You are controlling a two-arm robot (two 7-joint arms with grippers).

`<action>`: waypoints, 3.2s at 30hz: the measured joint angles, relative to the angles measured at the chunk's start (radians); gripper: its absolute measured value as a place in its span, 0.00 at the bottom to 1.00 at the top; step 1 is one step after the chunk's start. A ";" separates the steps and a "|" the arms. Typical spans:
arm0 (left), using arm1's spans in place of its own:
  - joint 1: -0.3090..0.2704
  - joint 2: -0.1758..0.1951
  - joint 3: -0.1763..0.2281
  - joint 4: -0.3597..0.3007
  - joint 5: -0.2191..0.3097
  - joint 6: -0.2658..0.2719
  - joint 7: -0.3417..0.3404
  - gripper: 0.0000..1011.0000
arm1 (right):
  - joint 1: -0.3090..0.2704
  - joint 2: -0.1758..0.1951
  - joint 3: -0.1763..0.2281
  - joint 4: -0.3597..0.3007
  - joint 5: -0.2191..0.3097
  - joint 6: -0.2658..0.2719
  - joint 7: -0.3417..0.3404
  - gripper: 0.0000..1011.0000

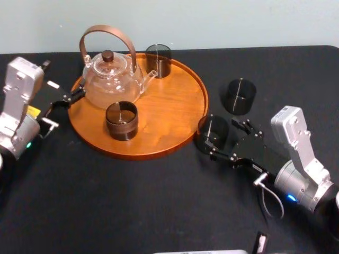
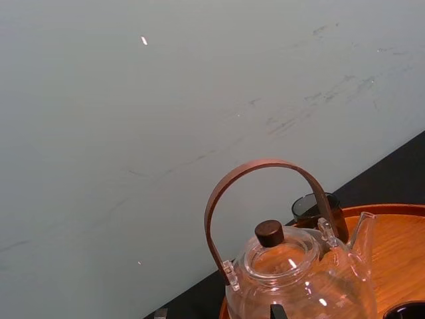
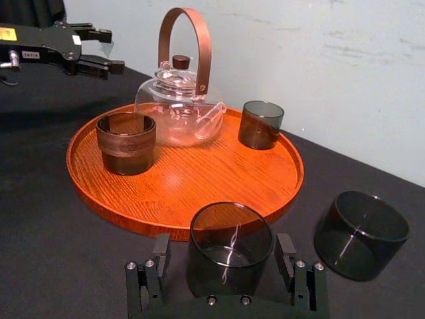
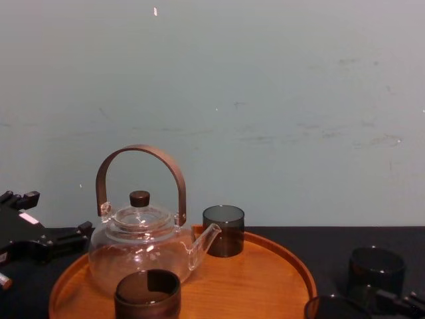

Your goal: Pick up the glass from the table and place it on the tray.

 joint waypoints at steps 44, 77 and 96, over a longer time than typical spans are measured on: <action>0.000 0.000 0.000 0.000 0.000 0.000 0.000 0.99 | 0.094 -0.111 0.047 0.176 -0.042 0.001 0.099 0.99; 0.000 0.000 0.000 0.000 0.000 0.000 0.000 0.99 | 0.146 -0.138 0.026 0.258 -0.030 -0.039 0.135 0.99; 0.000 0.000 0.000 0.000 0.000 0.000 0.000 0.99 | 0.144 -0.137 0.026 0.255 -0.030 -0.038 0.133 0.89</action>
